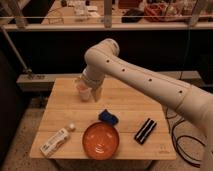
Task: Move the arm in a circular motion
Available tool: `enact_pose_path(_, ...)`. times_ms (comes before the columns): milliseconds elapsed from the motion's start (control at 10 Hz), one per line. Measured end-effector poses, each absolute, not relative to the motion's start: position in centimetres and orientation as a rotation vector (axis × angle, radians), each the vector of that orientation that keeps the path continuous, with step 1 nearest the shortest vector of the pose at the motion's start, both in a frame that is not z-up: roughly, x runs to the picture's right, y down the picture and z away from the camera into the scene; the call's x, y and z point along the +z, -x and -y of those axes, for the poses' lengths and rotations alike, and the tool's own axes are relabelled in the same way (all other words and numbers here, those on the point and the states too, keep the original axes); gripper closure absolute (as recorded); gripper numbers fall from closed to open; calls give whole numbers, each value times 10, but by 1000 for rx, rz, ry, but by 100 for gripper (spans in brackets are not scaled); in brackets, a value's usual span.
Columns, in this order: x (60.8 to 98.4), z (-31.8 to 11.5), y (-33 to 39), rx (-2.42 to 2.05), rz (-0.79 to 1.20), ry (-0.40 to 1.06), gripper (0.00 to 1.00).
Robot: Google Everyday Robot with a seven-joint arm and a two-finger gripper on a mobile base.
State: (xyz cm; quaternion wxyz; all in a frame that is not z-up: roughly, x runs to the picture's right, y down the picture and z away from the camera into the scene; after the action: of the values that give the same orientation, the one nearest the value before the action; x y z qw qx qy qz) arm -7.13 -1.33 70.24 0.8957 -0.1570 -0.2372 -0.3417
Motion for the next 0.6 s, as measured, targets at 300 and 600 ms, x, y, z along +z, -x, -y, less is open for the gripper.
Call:
enact_pose_path(300,760,58,38,-655,397,310,20)
enact_pose_path(600,804,70,-37,-528,293,349,20)
